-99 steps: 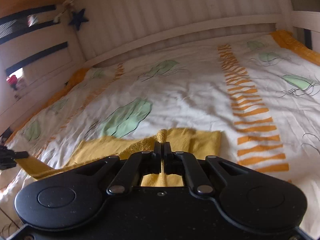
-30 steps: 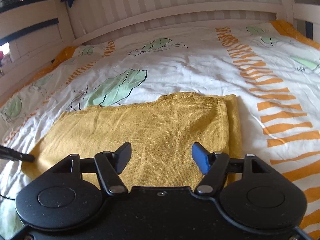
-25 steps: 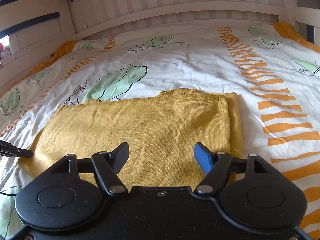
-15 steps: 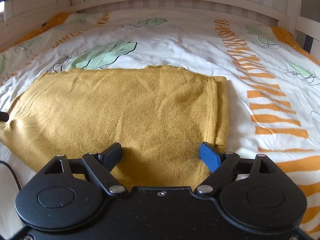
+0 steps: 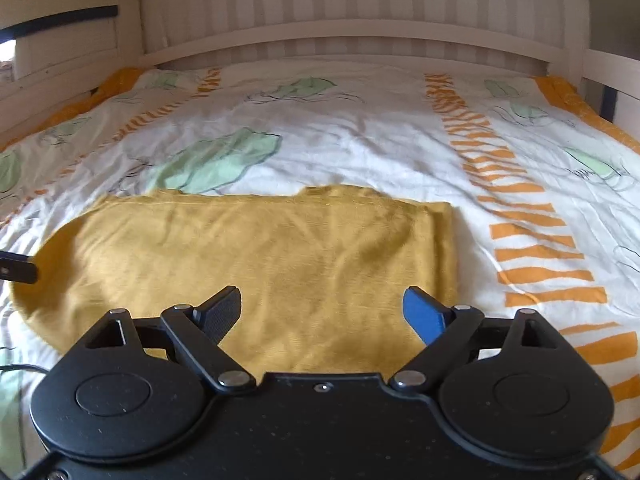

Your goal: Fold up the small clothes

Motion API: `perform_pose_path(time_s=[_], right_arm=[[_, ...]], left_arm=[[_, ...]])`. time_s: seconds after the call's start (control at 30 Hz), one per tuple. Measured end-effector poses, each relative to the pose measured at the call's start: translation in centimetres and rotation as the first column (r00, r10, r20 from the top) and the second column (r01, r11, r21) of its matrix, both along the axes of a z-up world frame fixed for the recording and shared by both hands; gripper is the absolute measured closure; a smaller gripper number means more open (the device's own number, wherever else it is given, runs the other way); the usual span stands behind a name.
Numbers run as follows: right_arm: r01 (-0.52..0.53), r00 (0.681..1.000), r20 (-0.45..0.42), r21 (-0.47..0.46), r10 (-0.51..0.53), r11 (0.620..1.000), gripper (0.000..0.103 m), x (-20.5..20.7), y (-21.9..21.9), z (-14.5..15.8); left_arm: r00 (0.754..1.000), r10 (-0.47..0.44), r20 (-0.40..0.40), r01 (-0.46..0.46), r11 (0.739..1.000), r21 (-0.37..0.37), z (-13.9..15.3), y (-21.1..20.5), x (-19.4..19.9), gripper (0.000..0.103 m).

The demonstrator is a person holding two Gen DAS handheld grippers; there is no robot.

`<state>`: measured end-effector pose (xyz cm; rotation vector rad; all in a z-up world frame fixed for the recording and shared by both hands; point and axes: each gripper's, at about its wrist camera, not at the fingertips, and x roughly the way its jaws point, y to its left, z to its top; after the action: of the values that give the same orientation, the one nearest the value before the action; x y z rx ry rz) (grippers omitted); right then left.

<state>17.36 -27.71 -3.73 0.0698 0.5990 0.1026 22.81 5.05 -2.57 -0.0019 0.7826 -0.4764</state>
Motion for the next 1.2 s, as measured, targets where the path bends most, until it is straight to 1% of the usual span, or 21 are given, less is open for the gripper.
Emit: perform_pose_path(time_s=[0.07, 0.13, 0.17, 0.23, 0.33, 0.4, 0.47, 0.53, 0.6, 0.67, 0.7, 0.77, 0.87, 0.93, 1.03, 1.1, 1.2], right_arm=[[-0.052, 0.999, 0.010, -0.021, 0.052, 0.998, 0.012, -0.5, 1.7, 0.4], [-0.102, 0.994, 0.025, -0.062, 0.103, 0.993, 0.012, -1.0, 3.7, 0.7], [-0.124, 0.992, 0.028, -0.074, 0.126, 0.990, 0.011, -1.1, 4.6, 0.7], [-0.173, 0.985, 0.012, -0.093, 0.175, 0.981, 0.010, -1.3, 6.2, 0.6], [-0.221, 0.975, -0.024, -0.154, 0.220, 0.963, 0.009, -1.1, 8.5, -0.3], [-0.219, 0.976, -0.050, -0.156, 0.214, 0.963, 0.009, -0.8, 9.0, -0.8], [-0.191, 0.981, -0.047, -0.094, 0.187, 0.977, 0.009, -0.7, 8.7, -0.9], [-0.147, 0.988, -0.045, -0.065, 0.145, 0.987, 0.009, -0.7, 8.4, -0.8], [-0.143, 0.988, -0.079, -0.088, 0.136, 0.986, 0.007, -0.3, 8.6, -1.2], [-0.181, 0.976, -0.156, -0.178, 0.154, 0.967, 0.004, 0.1, 9.5, -2.5], [-0.187, 0.976, -0.144, -0.186, 0.161, 0.965, 0.004, -0.2, 9.5, -2.7], [-0.188, 0.975, -0.152, -0.172, 0.162, 0.967, 0.004, -0.5, 9.2, -2.5], [-0.195, 0.974, -0.149, -0.178, 0.169, 0.965, 0.004, -0.9, 8.7, -1.8], [-0.187, 0.977, -0.134, -0.158, 0.167, 0.969, 0.004, -1.2, 8.0, -1.4], [-0.152, 0.984, -0.116, -0.123, 0.138, 0.981, 0.004, -1.4, 6.9, -0.9], [-0.132, 0.986, -0.113, -0.099, 0.121, 0.986, 0.003, -1.4, 6.3, -0.8], [-0.104, 0.990, -0.101, -0.079, 0.096, 0.991, 0.003, -1.6, 5.5, -0.7]], left_arm=[[0.999, -0.049, 0.015, 0.049, 0.998, 0.036, 0.0, -0.9, -0.5, 0.045], [0.997, -0.069, 0.029, 0.068, 0.996, 0.060, 0.1, -1.4, -1.0, 0.045], [0.997, -0.070, 0.038, 0.068, 0.996, 0.059, 0.3, -1.3, -1.1, 0.045], [0.998, -0.057, 0.039, 0.056, 0.998, 0.041, 0.5, -0.9, -1.2, 0.044], [1.000, 0.006, 0.008, -0.006, 1.000, 0.007, 0.6, 0.3, -0.6, 0.044], [0.998, 0.055, -0.004, -0.055, 0.998, 0.006, 0.6, 1.2, -0.1, 0.044], [0.997, 0.081, -0.007, -0.081, 0.997, -0.007, 0.8, 1.9, 0.1, 0.044], [0.996, 0.083, -0.014, -0.084, 0.996, -0.023, 0.9, 2.0, 0.2, 0.044], [0.998, 0.058, -0.015, -0.058, 0.998, -0.019, 1.0, 1.6, 0.1, 0.044], [1.000, 0.024, -0.012, -0.024, 1.000, -0.006, 0.9, 0.8, -0.2, 0.044], [1.000, 0.005, -0.011, -0.005, 1.000, 0.000, 0.8, 0.5, -0.4, 0.044], [1.000, -0.017, -0.008, 0.017, 1.000, 0.002, 0.7, -0.1, -0.8, 0.044], [0.999, -0.046, -0.027, 0.046, 0.999, -0.005, 0.2, -1.2, -1.0, 0.043], [0.998, -0.058, -0.035, 0.057, 0.998, -0.014, 0.1, -2.0, -1.1, 0.042], [0.998, -0.054, -0.025, 0.053, 0.998, -0.018, 0.0, -3.8, -0.9, 0.041], [0.998, -0.051, -0.030, 0.050, 0.999, -0.014, 0.0, -4.8, -0.7, 0.038], [0.998, -0.053, -0.037, 0.053, 0.999, -0.007, -0.4, -6.2, -0.2, 0.038]])
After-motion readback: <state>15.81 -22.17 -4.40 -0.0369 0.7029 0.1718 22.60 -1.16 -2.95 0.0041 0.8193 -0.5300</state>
